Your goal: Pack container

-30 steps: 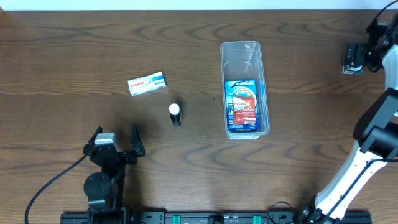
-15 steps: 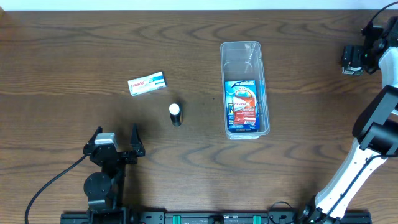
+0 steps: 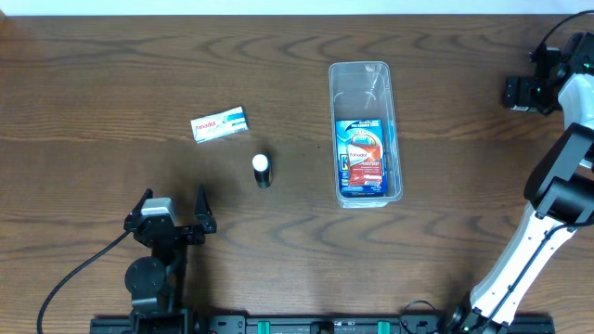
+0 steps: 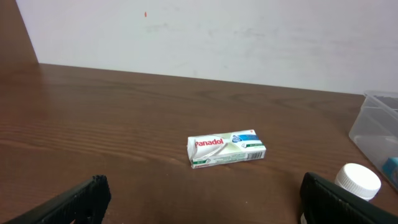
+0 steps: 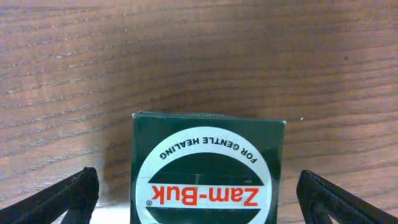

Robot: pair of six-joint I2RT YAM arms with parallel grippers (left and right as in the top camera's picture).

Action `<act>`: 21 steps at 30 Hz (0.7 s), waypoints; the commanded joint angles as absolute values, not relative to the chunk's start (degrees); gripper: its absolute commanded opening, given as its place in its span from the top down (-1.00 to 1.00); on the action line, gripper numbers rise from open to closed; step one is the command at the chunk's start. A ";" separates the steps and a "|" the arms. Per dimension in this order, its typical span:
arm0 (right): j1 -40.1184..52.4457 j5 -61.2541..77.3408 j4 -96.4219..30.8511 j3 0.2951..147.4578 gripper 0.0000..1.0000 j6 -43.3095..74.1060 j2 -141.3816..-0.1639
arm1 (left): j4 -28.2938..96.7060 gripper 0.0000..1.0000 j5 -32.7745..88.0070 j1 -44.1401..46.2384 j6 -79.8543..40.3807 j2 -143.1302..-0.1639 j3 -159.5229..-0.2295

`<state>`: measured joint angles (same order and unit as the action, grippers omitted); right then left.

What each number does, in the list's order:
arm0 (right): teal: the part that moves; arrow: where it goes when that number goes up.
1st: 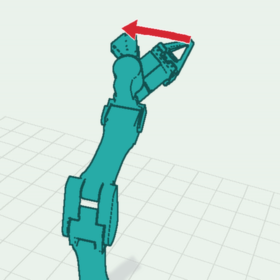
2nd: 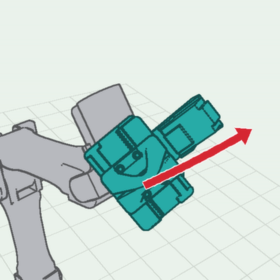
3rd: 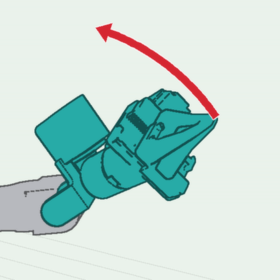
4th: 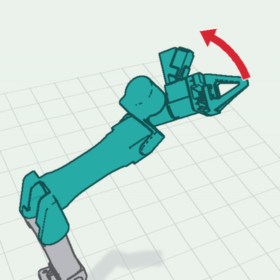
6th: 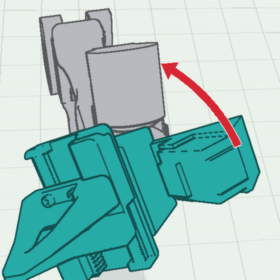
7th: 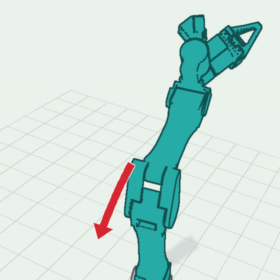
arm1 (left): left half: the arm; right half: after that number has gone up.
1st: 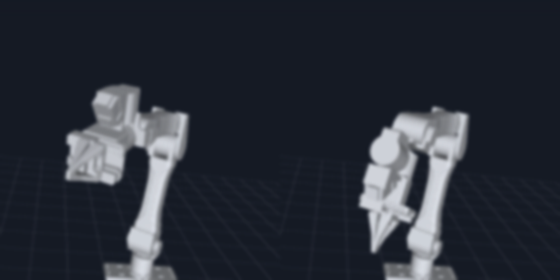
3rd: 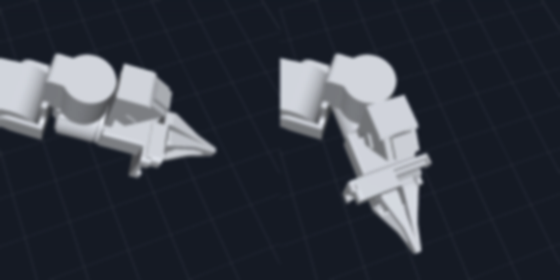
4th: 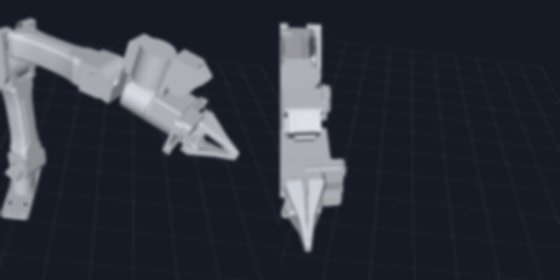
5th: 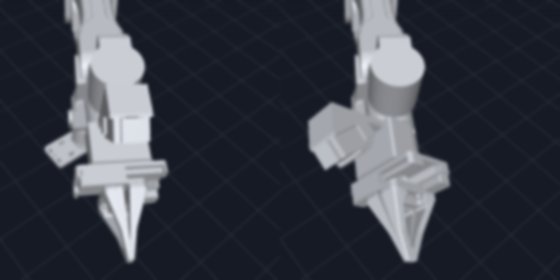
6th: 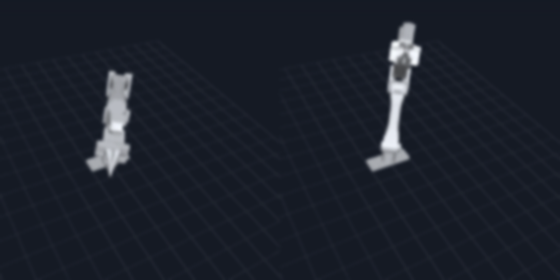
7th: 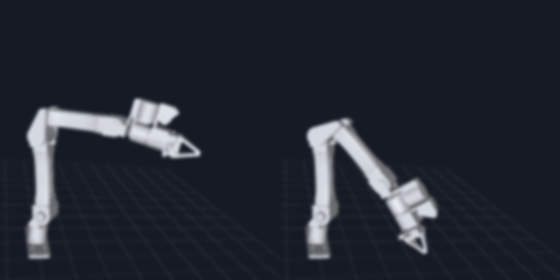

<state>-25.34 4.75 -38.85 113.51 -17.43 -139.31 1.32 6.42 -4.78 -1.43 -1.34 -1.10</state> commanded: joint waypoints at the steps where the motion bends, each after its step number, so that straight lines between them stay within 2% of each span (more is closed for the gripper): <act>1: -25.47 5.45 -38.52 114.37 -0.98 -18.50 -139.85 | 3.40 -0.96 6.87 -4.91 -0.89 -1.37 -0.23; 21: -25.54 5.37 -39.07 114.30 -0.94 -18.48 -141.58 | 3.40 -0.96 6.87 -4.91 -0.89 -1.37 -0.23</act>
